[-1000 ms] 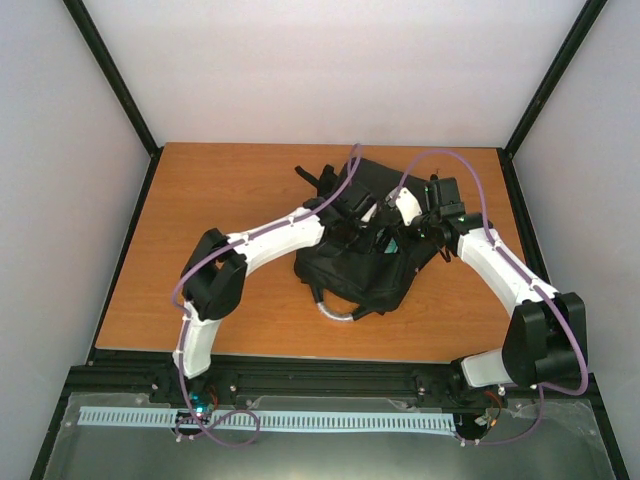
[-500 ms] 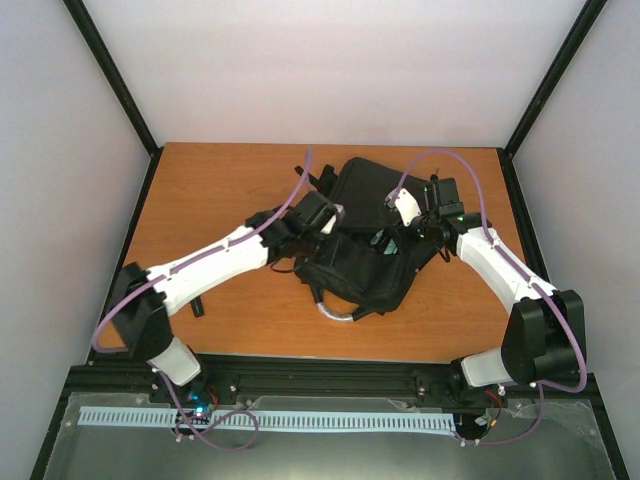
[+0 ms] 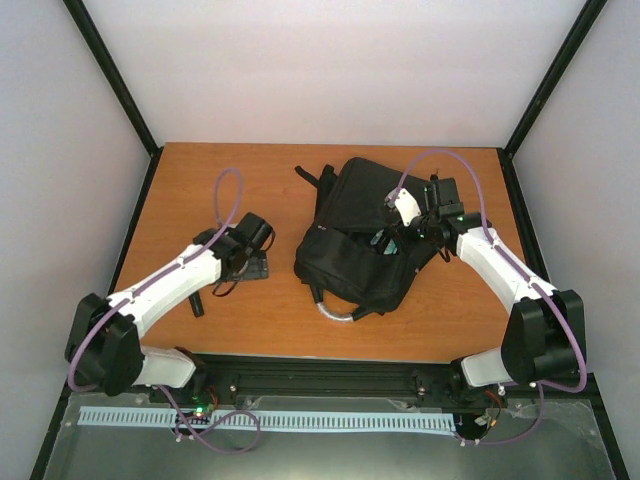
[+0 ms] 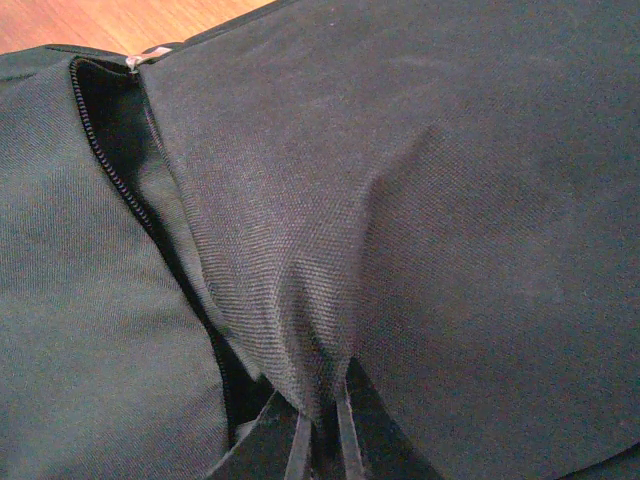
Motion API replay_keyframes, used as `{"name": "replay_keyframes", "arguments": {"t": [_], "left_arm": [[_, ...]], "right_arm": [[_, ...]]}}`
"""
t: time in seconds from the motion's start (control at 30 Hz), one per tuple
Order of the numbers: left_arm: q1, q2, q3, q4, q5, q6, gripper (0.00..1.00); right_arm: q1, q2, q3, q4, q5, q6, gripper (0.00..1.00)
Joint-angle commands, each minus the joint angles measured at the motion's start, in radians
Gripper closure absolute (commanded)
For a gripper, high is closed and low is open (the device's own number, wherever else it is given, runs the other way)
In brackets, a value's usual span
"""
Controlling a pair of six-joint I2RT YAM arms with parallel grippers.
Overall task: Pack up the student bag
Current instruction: Adjust the student bag at the center of the board.
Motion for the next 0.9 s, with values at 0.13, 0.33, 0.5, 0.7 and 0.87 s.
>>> {"name": "replay_keyframes", "arguments": {"t": [0.13,0.33,0.5,0.7,0.87], "left_arm": [[0.122,-0.138,-0.073,-0.009,-0.22,-0.166,0.0],[0.185,-0.145,-0.113,0.032,-0.241,-0.236,0.0],[0.185,-0.146,-0.111,0.059,-0.31,-0.278,0.0],[0.195,-0.108,-0.144,0.078,-0.377,-0.299,0.0],[0.25,-0.122,-0.212,0.139,-0.364,-0.287,0.0]], "right_arm": [[0.003,-0.006,0.023,0.033,-0.054,-0.011,0.97],[0.002,-0.009,0.023,0.033,-0.063,-0.009,0.97],[0.002,0.005,0.022,0.035,-0.056,0.002,0.97],[0.002,0.036,0.025,0.023,-0.044,0.023,0.97],[0.003,0.092,0.06,-0.019,-0.051,0.033,0.97]]}}
